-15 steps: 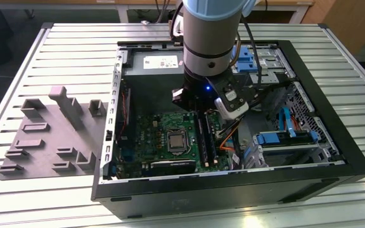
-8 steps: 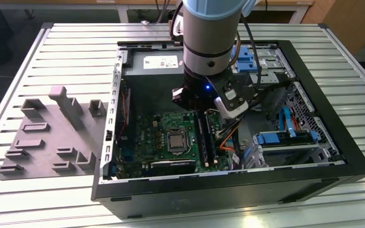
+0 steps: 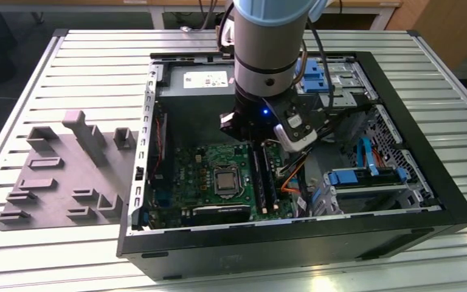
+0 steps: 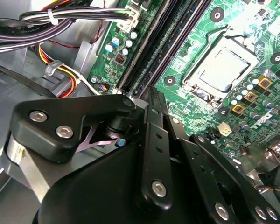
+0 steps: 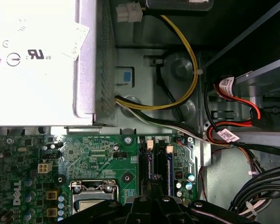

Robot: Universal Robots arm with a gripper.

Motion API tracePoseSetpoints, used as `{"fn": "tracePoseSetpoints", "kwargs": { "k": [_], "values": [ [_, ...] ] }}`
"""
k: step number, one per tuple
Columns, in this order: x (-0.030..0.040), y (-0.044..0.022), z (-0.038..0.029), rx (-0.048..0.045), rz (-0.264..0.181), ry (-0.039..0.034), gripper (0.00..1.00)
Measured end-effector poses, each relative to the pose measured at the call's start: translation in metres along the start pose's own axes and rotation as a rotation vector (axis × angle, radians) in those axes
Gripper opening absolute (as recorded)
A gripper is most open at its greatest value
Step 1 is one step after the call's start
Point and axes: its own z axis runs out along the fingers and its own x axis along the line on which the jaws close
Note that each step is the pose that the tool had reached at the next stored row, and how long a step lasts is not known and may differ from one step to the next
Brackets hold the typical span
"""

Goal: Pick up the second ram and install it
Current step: 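Press down the second ram until it locks into place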

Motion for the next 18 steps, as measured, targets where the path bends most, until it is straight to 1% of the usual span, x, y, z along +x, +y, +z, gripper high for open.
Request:
{"fn": "tracePoseSetpoints", "kwargs": {
  "k": [1, 18],
  "values": [
    [0.0001, 0.0013, 0.0008, 0.0, 0.0, 0.0, 0.11],
    [0.0004, 0.006, 0.0038, 0.0, 0.0, 0.0, 0.11]
  ]
}}
